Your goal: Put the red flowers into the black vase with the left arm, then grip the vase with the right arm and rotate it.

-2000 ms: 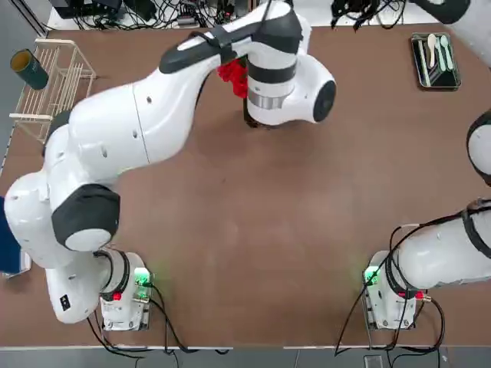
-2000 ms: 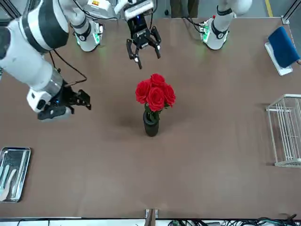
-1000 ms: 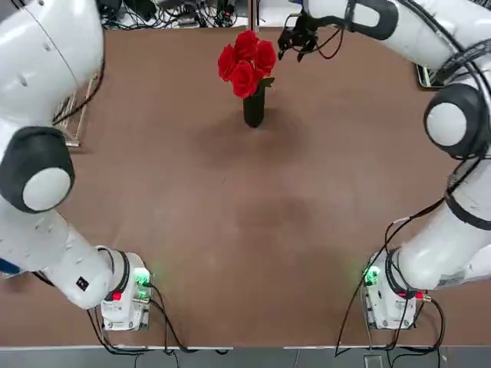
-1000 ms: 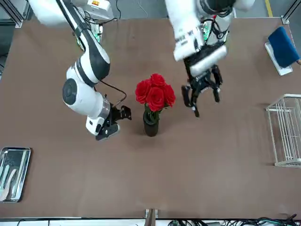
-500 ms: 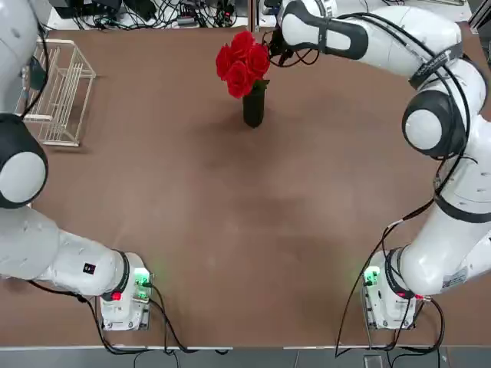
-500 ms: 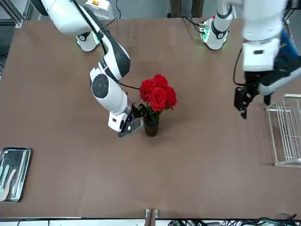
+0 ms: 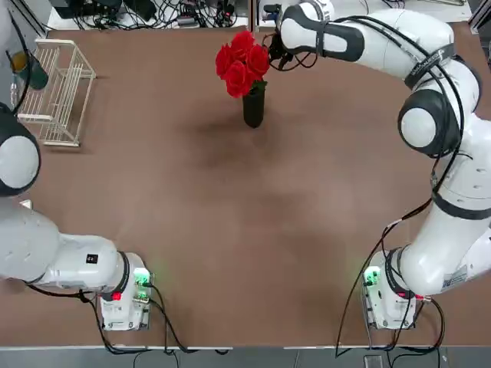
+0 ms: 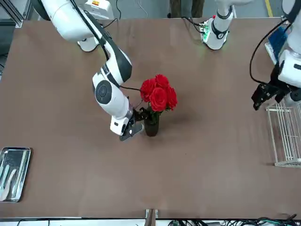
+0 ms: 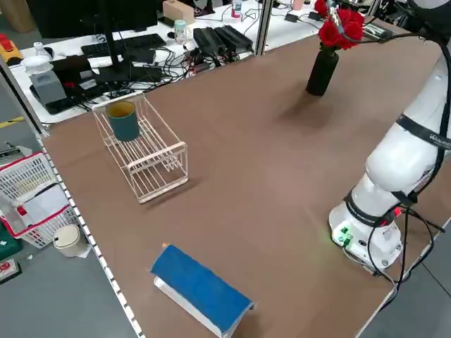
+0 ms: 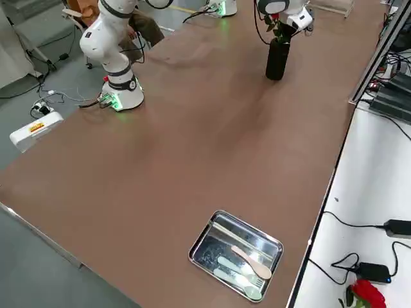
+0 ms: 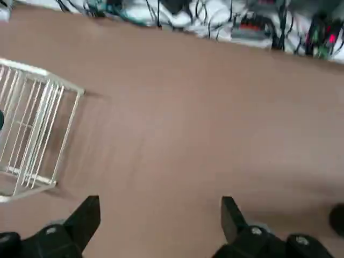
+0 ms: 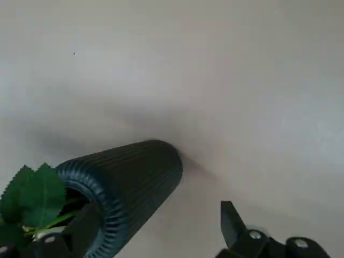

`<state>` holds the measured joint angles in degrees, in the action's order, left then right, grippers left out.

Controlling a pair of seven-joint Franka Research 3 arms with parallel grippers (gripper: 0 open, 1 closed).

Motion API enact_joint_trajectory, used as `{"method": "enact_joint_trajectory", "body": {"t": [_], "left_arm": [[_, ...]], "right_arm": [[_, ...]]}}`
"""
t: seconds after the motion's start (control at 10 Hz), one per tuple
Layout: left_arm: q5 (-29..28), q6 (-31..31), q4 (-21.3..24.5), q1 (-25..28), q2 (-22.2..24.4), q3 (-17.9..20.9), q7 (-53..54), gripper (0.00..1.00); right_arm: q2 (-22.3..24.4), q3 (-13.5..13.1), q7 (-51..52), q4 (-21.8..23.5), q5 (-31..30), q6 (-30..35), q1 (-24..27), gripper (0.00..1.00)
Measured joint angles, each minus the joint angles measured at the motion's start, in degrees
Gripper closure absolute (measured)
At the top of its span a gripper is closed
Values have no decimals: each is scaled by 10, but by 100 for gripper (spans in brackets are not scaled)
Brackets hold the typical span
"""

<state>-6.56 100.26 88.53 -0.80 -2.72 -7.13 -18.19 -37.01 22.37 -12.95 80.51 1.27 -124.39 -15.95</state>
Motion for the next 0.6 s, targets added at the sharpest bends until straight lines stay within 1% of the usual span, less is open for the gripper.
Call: {"method": "enact_joint_trajectory", "body": {"t": [0.2, 0.4, 0.6], "left_arm": [[30, -50, 0, 21, 0, 0, 62, 0], [46, -90, 1, 20, 0, -1, 79, 0], [63, -108, 2, 24, -1, -1, 80, 0]], "right_arm": [[-2, 1, -6, 0, 0, 1, -1, 0], [-7, 1, -10, 1, 0, 1, -2, 0], [-10, 1, -12, 3, 1, 1, -3, 0]]}}
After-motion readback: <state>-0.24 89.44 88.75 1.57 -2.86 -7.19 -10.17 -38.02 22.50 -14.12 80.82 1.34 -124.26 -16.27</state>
